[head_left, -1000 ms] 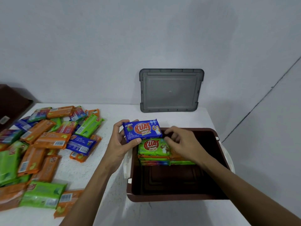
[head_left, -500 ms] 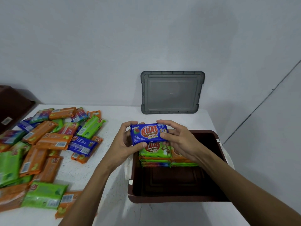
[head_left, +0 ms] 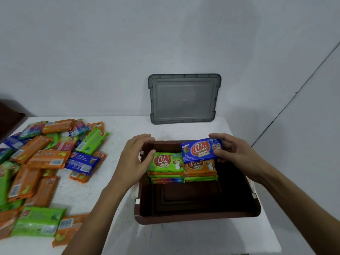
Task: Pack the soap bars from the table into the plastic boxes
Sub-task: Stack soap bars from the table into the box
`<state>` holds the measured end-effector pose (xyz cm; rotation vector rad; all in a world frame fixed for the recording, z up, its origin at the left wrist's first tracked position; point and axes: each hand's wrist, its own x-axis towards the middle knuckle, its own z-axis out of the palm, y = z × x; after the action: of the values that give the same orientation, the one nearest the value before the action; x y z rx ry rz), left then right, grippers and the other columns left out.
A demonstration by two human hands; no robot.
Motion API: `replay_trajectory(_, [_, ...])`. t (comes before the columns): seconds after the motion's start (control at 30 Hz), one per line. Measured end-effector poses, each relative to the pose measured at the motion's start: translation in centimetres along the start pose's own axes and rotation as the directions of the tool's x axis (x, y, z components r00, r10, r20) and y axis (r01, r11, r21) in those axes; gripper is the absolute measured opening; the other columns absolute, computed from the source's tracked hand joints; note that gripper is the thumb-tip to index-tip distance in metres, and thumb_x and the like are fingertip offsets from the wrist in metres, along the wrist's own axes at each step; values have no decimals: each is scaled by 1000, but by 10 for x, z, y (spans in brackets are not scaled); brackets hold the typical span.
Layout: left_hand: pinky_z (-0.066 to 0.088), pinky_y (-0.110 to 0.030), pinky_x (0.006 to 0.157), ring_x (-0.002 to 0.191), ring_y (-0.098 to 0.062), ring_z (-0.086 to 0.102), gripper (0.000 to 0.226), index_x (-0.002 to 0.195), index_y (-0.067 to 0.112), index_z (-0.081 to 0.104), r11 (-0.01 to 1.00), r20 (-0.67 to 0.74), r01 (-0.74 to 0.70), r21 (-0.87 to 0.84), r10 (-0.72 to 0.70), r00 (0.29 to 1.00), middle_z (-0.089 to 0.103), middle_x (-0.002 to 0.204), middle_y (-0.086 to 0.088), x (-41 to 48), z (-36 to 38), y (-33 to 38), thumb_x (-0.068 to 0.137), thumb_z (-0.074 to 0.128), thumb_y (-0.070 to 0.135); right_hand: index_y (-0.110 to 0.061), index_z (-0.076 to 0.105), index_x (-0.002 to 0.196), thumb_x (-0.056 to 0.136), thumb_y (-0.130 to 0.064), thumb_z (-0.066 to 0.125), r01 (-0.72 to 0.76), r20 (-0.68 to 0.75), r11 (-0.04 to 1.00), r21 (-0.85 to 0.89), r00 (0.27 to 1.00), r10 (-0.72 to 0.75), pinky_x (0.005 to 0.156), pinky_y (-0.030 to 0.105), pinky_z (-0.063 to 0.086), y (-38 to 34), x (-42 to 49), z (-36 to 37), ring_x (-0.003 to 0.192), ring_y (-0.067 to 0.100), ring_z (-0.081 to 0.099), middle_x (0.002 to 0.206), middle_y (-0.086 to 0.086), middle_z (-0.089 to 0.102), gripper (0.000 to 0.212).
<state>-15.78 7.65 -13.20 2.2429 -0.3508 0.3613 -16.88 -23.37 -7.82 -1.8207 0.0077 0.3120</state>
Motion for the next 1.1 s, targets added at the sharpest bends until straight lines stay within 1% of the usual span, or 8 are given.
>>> replay_trajectory(0.13, [26,-8,99,123,-6,40,32,121,22,60,986,30,-64,156,60,998,51,133,6,-4,7,-8,92,50,30,-27,55,128,92,-13,62,-41,-32,992,-121,999,38,70,27,58,9,-3,-5,106,20,64,116,4,63,39])
replay_trajectory(0.23, [29,-15,99,122,-8,41,32,119,19,63,979,22,-61,195,58,998,52,132,4,-4,9,-9,92,49,27,-28,53,128,93,-10,61,-74,-36,979,-189,997,69,72,27,59,16,-1,2,107,18,62,118,4,59,40])
replay_trajectory(0.37, [25,-9,100,120,-12,43,28,118,15,65,969,29,-55,240,49,998,55,128,1,-4,9,-11,94,51,20,-28,47,136,95,-15,60,-106,-64,926,-363,994,89,77,29,60,21,3,12,108,16,60,122,1,56,45])
replay_trajectory(0.47, [31,-20,101,120,-15,44,34,118,13,66,960,40,-46,277,36,999,57,128,0,-4,9,-8,93,46,22,-26,44,141,95,-21,59,-110,-122,830,-546,991,51,69,15,53,23,6,17,104,9,54,124,-1,54,48])
replay_trajectory(0.53, [34,-25,101,120,-17,44,36,119,11,66,953,51,-55,296,42,998,57,128,-3,-3,9,-8,92,46,22,-23,42,143,96,-23,58,-116,-132,785,-609,990,43,76,20,53,25,8,21,105,8,52,131,3,54,50])
replay_trajectory(0.63, [34,-26,101,121,-20,45,34,121,9,65,946,62,-59,320,41,997,57,129,-4,-4,9,-8,93,47,17,-20,38,147,97,-24,57,-124,-117,733,-669,991,61,88,30,54,24,8,27,116,15,54,138,7,52,54])
replay_trajectory(0.77, [31,-24,101,122,-19,44,30,122,10,64,940,60,-41,338,21,998,57,130,-4,-4,10,-8,95,53,10,-17,37,148,98,-25,55,-119,-116,667,-736,992,48,93,31,52,22,7,32,120,18,55,140,8,52,54])
replay_trajectory(1.1, [41,-35,101,117,-23,50,30,123,8,63,937,-14,13,350,-9,1000,61,127,-6,-9,11,0,94,53,11,-10,35,148,99,-19,52,-100,-116,673,-733,993,22,101,37,49,20,-3,42,126,23,51,143,13,48,53])
